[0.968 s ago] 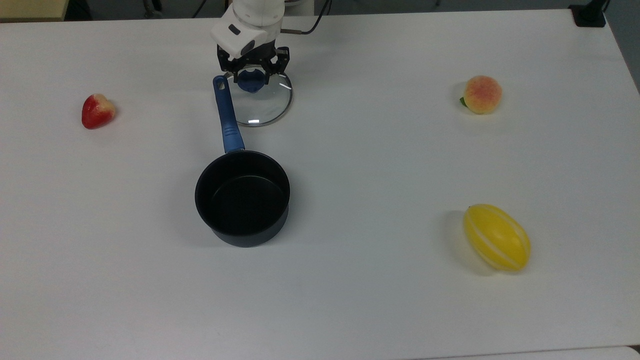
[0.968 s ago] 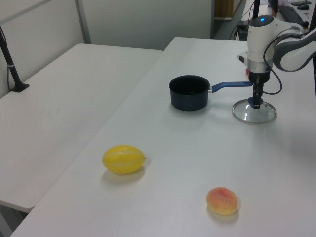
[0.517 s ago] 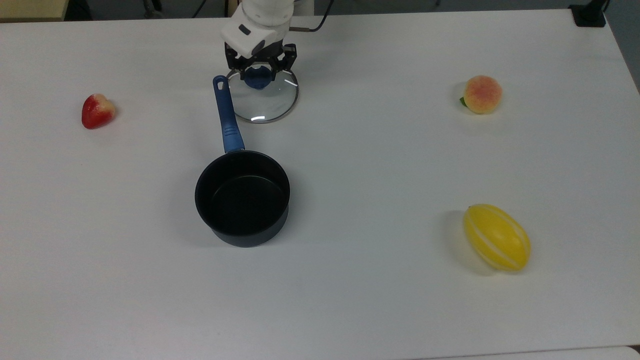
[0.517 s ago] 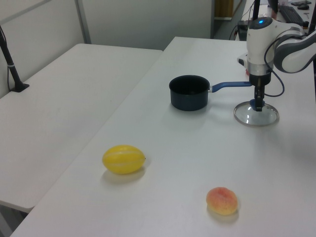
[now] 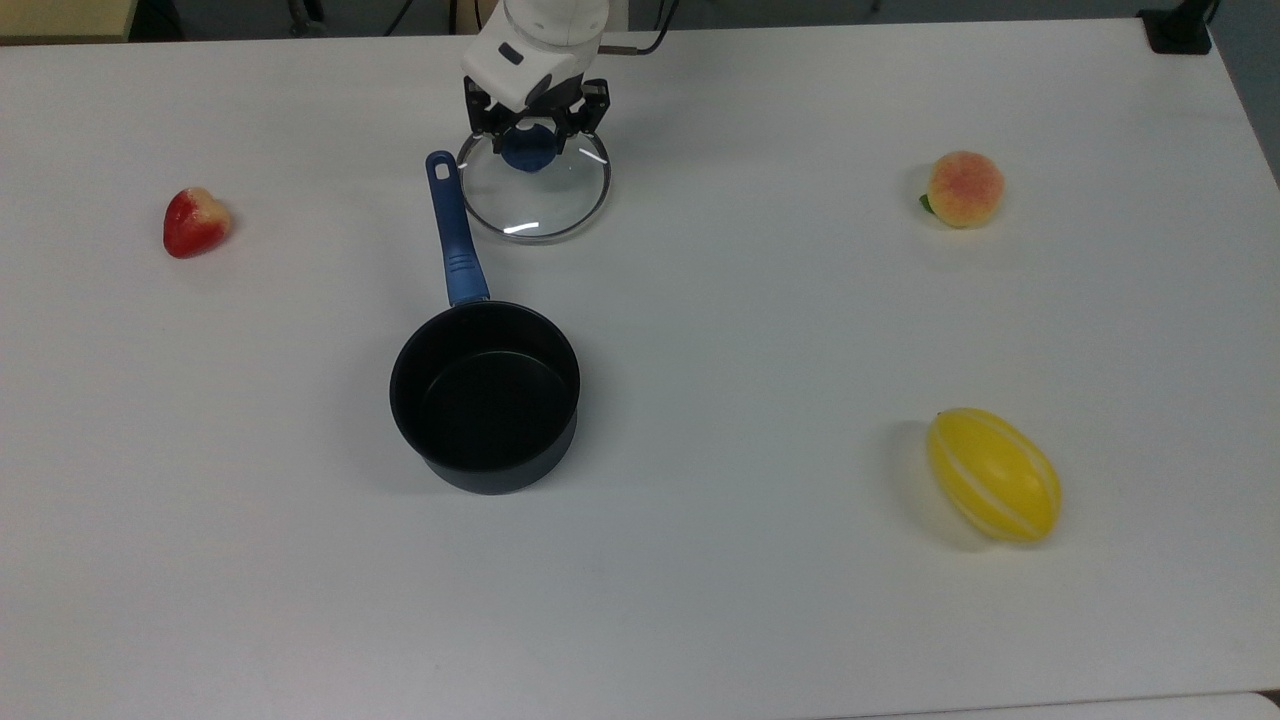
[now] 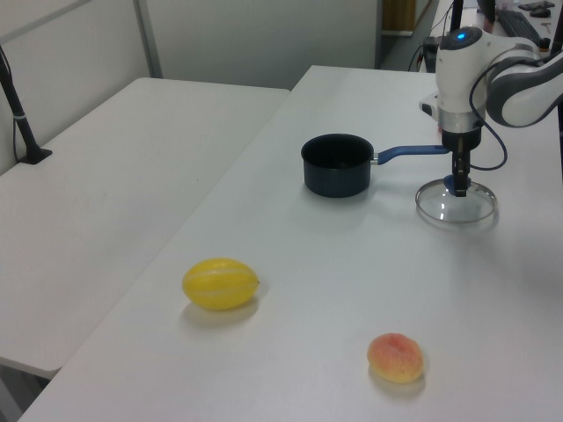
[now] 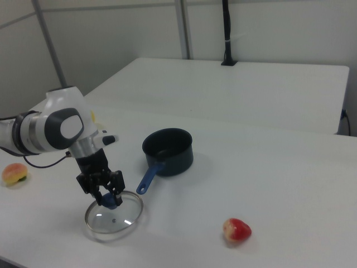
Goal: Close lid
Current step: 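Lift the glass lid and carry it over the black saucepan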
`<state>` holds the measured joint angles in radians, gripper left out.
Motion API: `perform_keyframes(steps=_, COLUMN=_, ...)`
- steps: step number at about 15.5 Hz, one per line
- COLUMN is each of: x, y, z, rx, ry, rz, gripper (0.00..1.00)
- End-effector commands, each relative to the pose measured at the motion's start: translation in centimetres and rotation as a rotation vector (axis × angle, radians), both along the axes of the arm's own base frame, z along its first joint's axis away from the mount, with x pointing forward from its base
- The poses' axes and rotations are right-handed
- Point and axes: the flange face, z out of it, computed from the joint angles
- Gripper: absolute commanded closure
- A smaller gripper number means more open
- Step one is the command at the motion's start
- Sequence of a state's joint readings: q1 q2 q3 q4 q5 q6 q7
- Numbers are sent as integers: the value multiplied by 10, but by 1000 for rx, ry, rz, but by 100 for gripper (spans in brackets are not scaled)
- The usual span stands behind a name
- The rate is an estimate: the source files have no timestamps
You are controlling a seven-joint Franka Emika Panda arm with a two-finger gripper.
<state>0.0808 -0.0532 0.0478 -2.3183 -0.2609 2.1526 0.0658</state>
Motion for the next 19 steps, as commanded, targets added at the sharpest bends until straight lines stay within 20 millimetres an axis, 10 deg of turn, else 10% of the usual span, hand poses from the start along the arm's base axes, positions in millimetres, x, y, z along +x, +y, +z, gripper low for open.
perform_keyframes(steps=1, x=2, y=11, z=24, rx=-20, ry=-2, rz=4, gripper=90)
perform_keyframes(steps=19, x=58, y=73, z=148, rx=115, ry=-110, rz=23, gripper=90)
